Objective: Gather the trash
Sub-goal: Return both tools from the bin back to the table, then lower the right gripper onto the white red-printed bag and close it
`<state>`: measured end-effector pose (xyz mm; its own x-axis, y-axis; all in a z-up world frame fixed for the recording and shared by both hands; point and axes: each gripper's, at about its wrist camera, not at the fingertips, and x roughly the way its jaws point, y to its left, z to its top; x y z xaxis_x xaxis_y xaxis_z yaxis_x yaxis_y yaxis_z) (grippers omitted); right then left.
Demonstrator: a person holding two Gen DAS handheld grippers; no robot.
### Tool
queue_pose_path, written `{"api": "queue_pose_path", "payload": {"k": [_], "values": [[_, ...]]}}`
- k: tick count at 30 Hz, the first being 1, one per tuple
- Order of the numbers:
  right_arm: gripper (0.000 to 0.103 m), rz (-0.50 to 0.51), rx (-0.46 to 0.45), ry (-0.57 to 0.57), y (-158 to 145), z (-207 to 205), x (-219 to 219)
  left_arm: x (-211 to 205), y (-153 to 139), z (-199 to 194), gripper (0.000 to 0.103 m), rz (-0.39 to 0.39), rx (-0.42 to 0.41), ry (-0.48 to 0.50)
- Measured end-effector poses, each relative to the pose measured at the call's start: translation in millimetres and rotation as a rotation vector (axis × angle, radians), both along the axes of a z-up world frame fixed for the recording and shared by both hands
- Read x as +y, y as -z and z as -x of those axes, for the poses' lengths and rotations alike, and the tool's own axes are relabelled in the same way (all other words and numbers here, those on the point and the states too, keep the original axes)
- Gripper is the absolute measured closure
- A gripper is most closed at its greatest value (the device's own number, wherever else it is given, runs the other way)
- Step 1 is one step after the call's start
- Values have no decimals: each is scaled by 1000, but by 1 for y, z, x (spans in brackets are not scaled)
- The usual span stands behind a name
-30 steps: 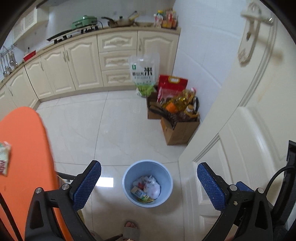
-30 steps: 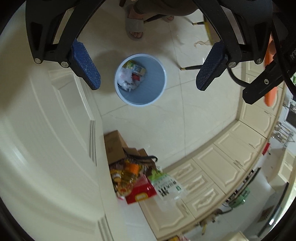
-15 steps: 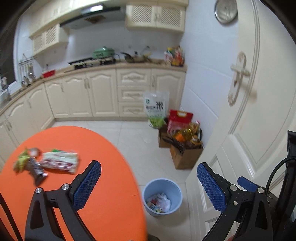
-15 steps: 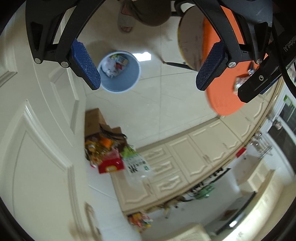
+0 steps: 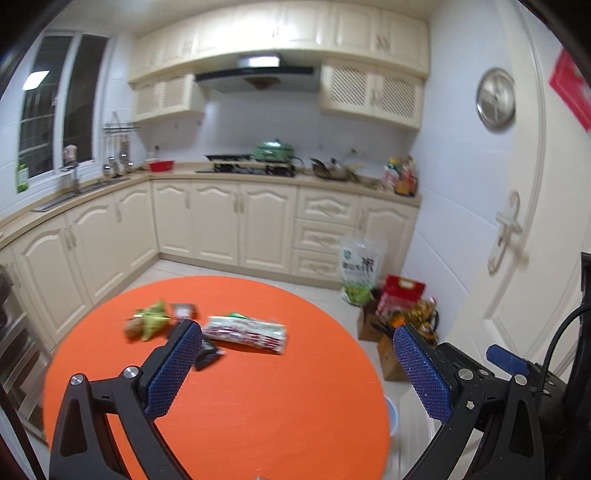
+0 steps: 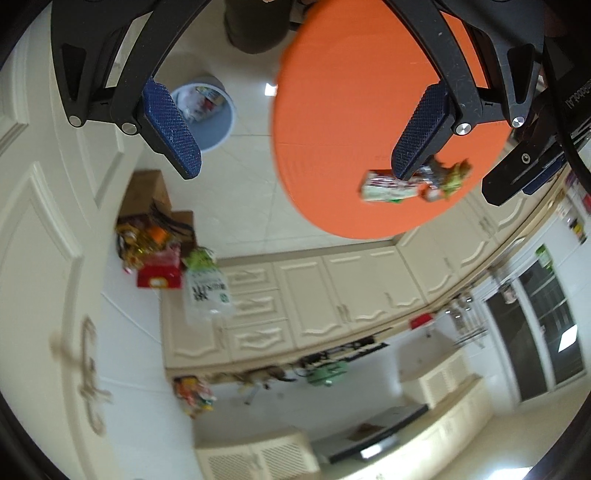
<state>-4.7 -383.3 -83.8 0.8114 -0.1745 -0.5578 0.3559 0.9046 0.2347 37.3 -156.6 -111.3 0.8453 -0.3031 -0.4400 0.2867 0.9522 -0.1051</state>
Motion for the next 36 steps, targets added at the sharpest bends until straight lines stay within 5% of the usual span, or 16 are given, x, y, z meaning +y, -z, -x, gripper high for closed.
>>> {"api": "queue_pose_path", "payload": {"k": [9, 18, 24, 36], "values": [[0, 112, -65, -147, -32, -7, 89, 88, -4, 89, 1, 39, -57, -177], [0, 152, -107, -248, -45, -14, 141, 100, 0, 147, 1, 24, -60, -276], [0, 175, -94, -271, -42, -25, 146, 101, -3, 147, 1, 37, -48, -303], [0, 189, -19, -285, -21, -63, 128, 107, -6, 57, 1, 60, 60, -286]]}}
